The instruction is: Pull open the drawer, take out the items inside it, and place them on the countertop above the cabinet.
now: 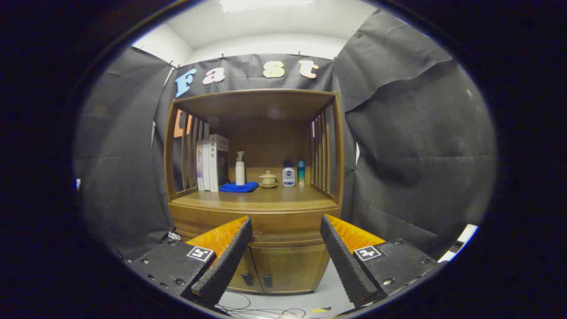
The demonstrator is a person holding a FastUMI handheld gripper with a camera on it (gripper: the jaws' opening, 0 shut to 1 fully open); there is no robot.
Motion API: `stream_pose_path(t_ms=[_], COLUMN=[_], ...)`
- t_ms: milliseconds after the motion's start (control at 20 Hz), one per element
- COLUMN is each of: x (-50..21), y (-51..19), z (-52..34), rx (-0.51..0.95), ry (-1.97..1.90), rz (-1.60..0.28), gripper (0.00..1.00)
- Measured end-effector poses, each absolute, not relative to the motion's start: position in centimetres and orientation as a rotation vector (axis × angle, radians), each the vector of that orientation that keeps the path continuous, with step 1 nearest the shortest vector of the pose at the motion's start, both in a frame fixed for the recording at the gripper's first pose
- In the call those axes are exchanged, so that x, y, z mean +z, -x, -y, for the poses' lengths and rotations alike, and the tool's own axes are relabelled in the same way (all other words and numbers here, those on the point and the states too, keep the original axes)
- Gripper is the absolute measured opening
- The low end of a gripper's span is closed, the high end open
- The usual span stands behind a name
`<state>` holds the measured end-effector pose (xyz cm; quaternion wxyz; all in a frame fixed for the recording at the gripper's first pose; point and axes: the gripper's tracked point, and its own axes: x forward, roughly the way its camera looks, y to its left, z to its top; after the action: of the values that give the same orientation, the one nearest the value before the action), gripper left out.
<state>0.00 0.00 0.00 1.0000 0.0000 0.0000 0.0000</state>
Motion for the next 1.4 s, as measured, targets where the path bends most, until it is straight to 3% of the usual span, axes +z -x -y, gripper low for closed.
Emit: stream_pose_path(t_ms=[850,1400], x=[1.3,0.9], y=[2.8,0.0], z=[0.3,-1.2], rx=[0.01,0.037], ry=[-0.009,0.003], rz=[0.013,0.017], gripper=[1.0,1.0])
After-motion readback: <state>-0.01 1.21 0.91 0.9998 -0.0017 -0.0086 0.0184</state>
